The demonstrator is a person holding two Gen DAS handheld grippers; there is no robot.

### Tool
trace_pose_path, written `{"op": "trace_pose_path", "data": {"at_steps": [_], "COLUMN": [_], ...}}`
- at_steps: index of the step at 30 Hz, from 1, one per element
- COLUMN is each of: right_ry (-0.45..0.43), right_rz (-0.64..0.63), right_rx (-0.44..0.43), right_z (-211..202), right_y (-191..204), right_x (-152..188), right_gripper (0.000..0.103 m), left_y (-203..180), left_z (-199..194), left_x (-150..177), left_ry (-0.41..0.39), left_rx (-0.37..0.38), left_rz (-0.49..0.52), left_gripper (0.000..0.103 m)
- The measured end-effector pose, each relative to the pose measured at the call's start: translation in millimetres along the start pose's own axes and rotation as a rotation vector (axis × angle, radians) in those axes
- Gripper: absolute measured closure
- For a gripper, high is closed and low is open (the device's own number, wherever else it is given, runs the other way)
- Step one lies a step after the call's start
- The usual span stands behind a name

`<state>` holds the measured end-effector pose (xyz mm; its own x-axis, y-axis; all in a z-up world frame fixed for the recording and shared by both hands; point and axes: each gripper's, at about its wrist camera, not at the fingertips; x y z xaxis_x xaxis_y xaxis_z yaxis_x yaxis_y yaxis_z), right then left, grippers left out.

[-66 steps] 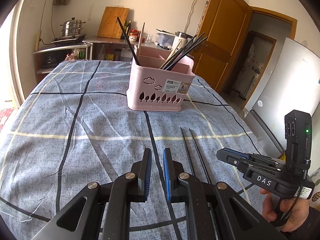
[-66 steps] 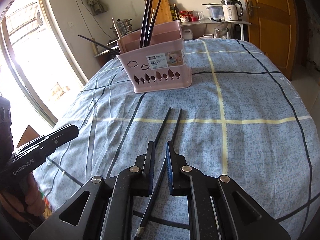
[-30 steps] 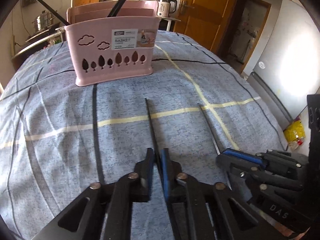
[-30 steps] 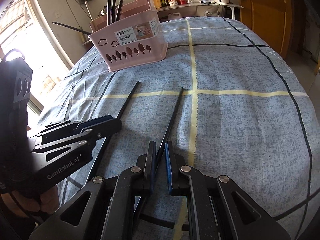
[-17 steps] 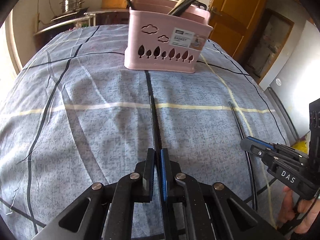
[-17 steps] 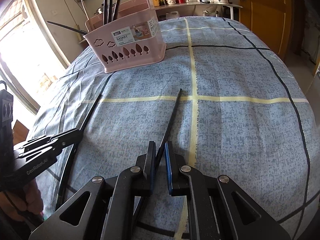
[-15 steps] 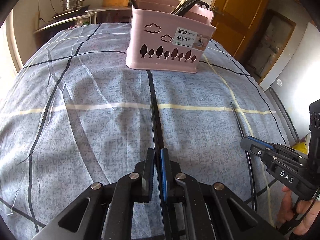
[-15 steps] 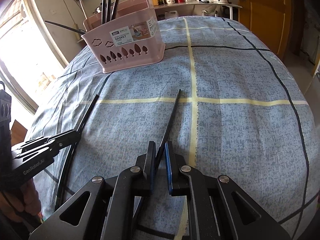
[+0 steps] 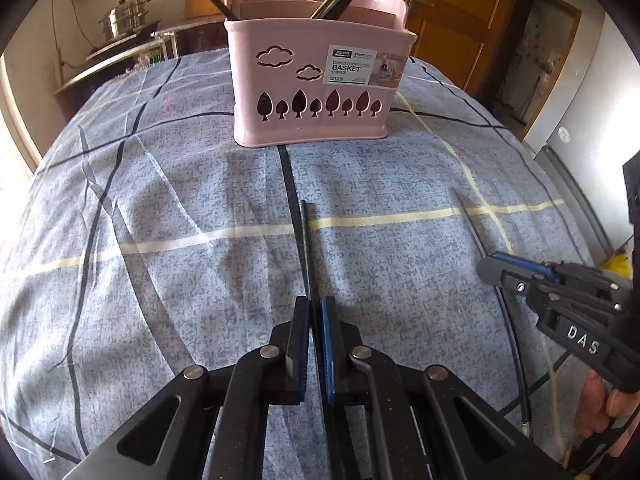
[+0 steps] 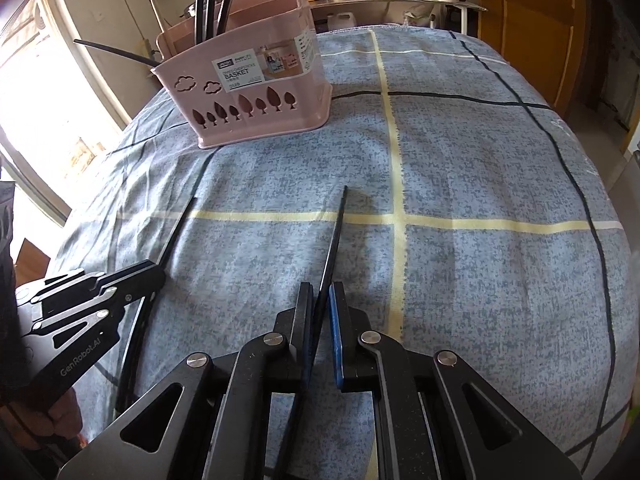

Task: Organize utensils
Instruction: 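Grasp a black chopstick with the left tool while the right tool grasps another, then lift both held black chopsticks and carry them over the pink basket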

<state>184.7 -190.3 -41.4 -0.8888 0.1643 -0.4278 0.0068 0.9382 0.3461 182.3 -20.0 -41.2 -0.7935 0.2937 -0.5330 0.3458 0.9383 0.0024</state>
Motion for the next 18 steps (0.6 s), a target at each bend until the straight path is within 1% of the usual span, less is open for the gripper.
{"op": "trace_pose_path", "data": {"at_steps": [6, 11, 18], "right_ry": [-0.048, -0.100, -0.199], "right_rz": [-0.007, -0.015, -0.035], "right_rx": [-0.060, -0.099, -0.148], "right_z": [-18, -39, -75], "right_y": [8, 15, 27], "right_x": [-5, -17, -40], "right_gripper": [0.098, 0.098, 0.098], "left_y": [10, 15, 20], "left_z": [-23, -49, -90], "left_x": [-11, -28, -53], "left_ry": [-0.083, -0.159, -0.264], "left_rx": [0.006, 0.001, -0.004], "left_rz": [-0.026, -0.016, 0.009], "left_gripper": [0.098, 0.098, 0.098]}}
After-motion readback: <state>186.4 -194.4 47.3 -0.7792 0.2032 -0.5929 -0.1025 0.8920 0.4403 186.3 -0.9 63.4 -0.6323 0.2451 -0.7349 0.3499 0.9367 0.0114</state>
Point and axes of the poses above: each gripper's, at about its wrist camera, not at the fingertips, and z roughly the way its jaws point, y to its left, x to its underside, and after that the axes turned 15 degrees about z, right-handed
